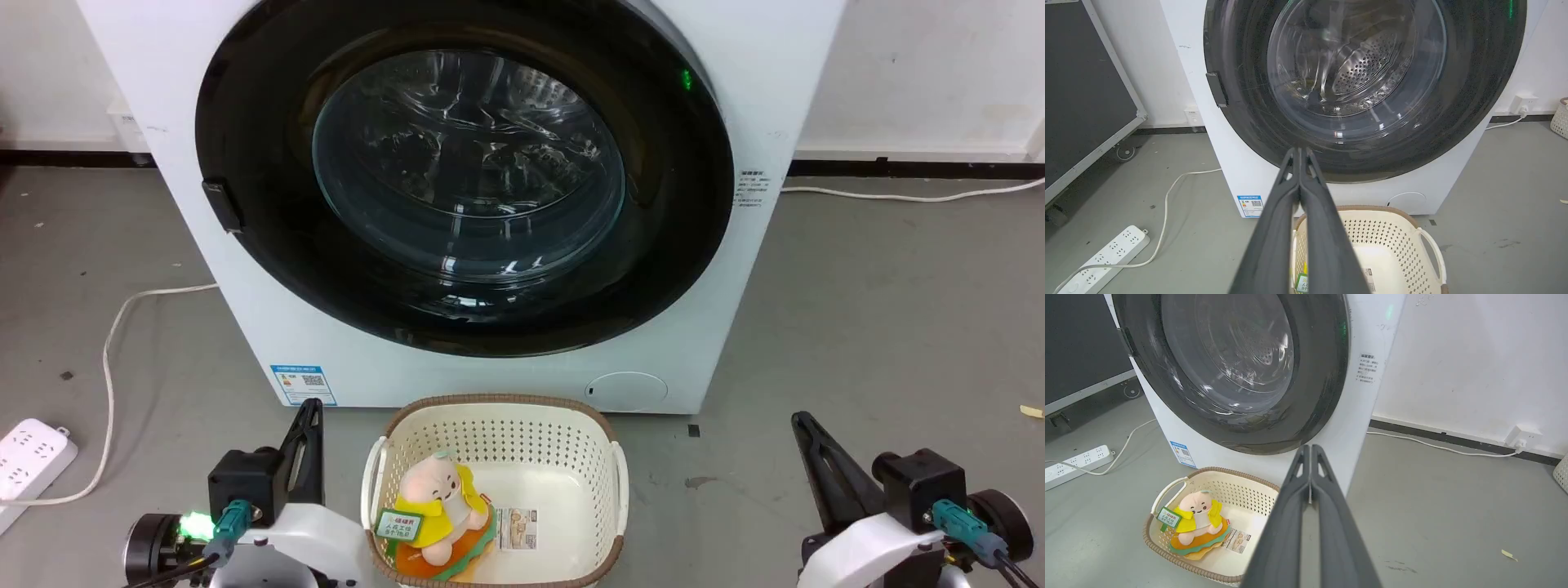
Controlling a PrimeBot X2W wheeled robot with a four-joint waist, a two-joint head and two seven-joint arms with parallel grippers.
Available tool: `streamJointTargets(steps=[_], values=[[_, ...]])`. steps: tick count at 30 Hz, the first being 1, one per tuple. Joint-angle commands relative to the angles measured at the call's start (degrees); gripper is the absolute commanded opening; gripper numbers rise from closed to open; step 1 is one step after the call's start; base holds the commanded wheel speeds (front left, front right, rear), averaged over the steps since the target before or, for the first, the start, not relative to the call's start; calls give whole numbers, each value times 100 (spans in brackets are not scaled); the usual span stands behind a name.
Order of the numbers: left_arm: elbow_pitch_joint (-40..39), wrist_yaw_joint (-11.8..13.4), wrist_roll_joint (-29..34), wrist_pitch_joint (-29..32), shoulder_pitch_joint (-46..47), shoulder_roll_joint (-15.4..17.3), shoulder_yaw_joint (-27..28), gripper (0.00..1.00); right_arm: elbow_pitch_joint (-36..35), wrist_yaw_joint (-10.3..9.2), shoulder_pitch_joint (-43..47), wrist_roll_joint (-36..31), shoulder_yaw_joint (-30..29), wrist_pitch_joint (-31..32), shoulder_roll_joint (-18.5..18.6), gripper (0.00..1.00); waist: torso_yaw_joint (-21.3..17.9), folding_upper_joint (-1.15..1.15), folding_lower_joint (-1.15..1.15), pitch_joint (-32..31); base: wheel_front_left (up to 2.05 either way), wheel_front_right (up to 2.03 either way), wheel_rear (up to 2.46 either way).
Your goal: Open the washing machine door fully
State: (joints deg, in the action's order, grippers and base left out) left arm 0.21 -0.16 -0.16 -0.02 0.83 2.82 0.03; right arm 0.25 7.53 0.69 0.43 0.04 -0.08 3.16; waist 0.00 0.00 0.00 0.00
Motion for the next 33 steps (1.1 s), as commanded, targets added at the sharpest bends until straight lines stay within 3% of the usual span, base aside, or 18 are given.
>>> streamJointTargets(steps=[1,30,31,33], values=[[-21,16,16,2,-83,6,-3,0,-25,-4,-69,-43,-4,8,-28,0,0,0,0,0,0,0,0],[-21,16,16,2,-83,6,-3,0,-25,-4,-69,-43,-4,8,-28,0,0,0,0,0,0,0,0],[0,0,0,0,0,0,-2,100,0,0,0,0,-1,0,0,100,0,0,0,0,0,0,0],[2,-1,-1,-1,2,0,-3,100,3,0,2,4,0,-1,1,100,0,0,0,0,0,0,0]])
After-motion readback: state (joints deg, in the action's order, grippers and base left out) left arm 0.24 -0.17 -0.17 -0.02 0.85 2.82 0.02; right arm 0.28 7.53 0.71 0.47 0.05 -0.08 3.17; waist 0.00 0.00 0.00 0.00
